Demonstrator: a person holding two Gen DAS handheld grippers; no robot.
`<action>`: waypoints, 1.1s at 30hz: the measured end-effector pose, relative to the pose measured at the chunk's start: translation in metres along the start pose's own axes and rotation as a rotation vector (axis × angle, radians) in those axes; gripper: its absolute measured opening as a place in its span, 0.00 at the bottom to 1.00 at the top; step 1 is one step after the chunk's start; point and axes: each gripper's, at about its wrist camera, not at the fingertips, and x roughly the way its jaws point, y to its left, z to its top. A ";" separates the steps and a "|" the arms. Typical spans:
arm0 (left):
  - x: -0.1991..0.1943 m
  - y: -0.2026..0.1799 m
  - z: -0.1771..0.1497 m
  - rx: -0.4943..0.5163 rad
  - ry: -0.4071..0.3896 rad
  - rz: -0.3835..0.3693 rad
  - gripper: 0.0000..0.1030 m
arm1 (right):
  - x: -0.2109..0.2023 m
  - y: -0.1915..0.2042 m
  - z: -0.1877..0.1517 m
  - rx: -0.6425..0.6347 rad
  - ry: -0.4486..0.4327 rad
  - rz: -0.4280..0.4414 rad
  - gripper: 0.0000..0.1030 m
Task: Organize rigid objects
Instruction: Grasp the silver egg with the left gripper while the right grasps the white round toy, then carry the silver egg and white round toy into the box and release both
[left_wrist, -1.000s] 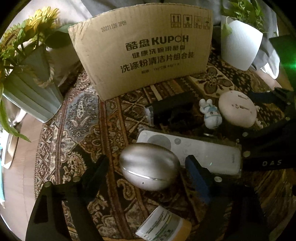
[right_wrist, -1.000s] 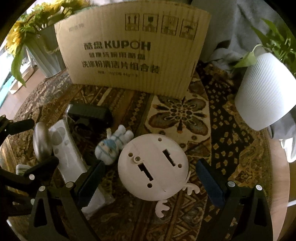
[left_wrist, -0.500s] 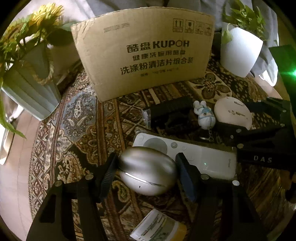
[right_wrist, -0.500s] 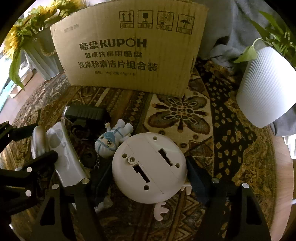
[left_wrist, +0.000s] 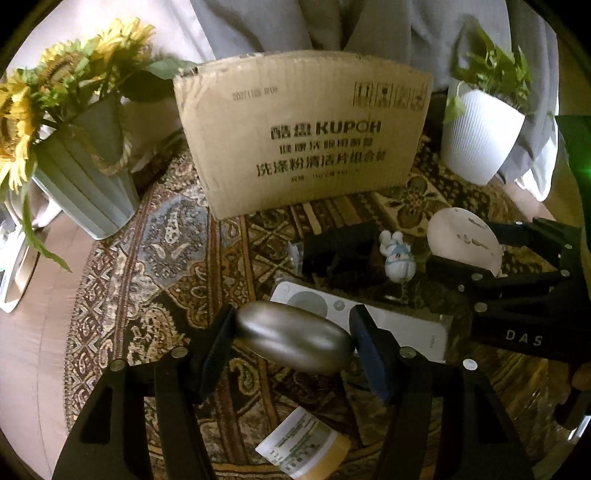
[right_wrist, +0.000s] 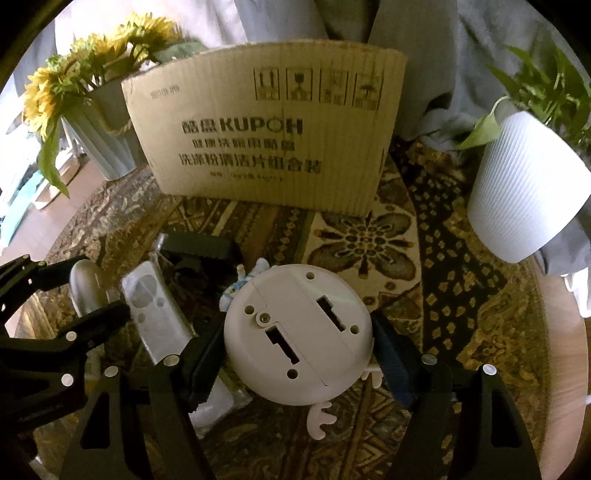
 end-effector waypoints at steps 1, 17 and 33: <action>-0.003 0.000 0.001 0.000 -0.008 0.001 0.61 | -0.003 0.000 0.001 0.001 -0.008 -0.001 0.73; -0.057 0.004 0.037 -0.062 -0.172 0.036 0.61 | -0.065 -0.002 0.024 0.026 -0.174 -0.019 0.73; -0.101 0.003 0.073 -0.073 -0.285 0.032 0.61 | -0.114 -0.005 0.050 0.067 -0.322 -0.015 0.73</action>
